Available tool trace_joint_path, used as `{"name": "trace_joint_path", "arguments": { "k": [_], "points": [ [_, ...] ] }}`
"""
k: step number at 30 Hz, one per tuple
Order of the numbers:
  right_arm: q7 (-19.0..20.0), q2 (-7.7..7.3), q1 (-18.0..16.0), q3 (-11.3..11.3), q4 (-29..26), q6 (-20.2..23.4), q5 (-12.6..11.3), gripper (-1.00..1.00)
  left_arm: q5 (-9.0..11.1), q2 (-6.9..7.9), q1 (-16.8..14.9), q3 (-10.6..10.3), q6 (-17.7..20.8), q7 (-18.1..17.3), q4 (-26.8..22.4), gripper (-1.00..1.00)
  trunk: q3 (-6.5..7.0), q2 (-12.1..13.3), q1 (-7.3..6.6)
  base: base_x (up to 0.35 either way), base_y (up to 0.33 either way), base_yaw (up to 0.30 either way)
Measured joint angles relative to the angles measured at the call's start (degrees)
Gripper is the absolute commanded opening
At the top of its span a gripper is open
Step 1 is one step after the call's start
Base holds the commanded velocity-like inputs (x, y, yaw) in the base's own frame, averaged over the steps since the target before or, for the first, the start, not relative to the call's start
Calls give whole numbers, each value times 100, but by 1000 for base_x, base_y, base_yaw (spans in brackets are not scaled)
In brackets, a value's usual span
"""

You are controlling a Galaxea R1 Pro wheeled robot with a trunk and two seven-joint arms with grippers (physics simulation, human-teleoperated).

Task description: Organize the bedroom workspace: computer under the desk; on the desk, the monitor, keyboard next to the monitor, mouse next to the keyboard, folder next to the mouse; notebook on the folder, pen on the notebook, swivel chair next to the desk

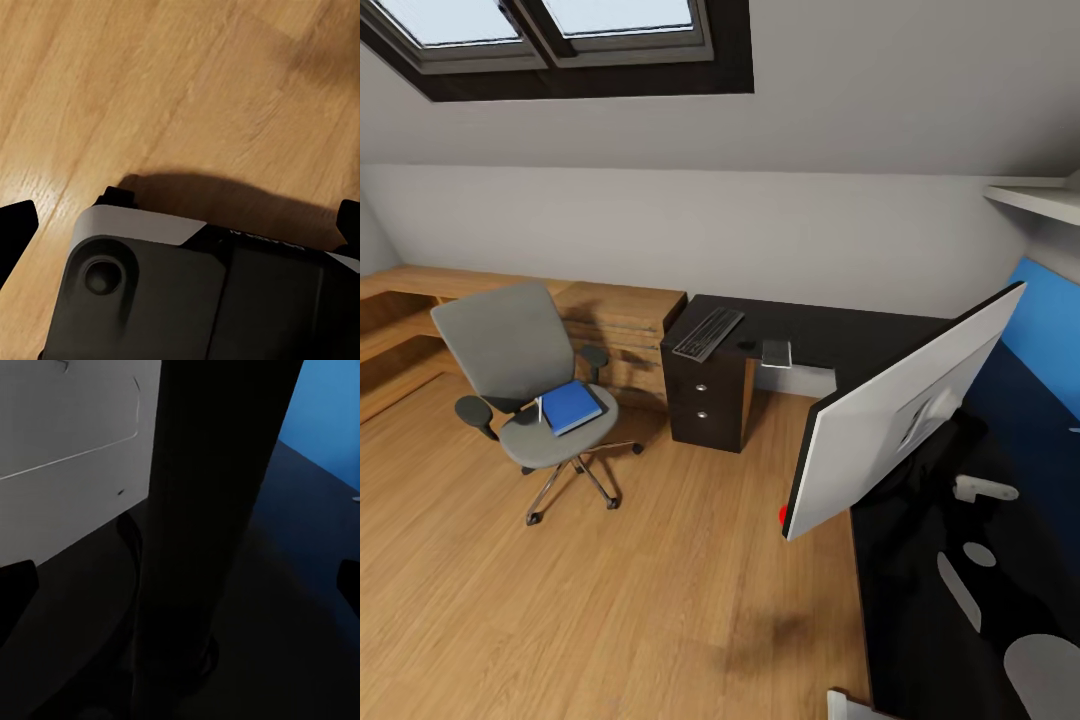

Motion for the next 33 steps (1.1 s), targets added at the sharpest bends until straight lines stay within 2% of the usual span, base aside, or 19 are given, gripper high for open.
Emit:
{"name": "trace_joint_path", "arguments": {
  "k": [27, 33],
  "points": [
    [-4, 9, 0, 6, 14, -43, 11, 100, 17, 0, 0, 16, -15, 0, 12, 100, 0, 0, 0, 0, 0, 0],
    [-4, 24, 7, 8, 14, -44, 22, 100, 21, 0, 0, 16, -201, 0, 15, 100, 0, 0, 0, 0, 0, 0]
  ]
}}
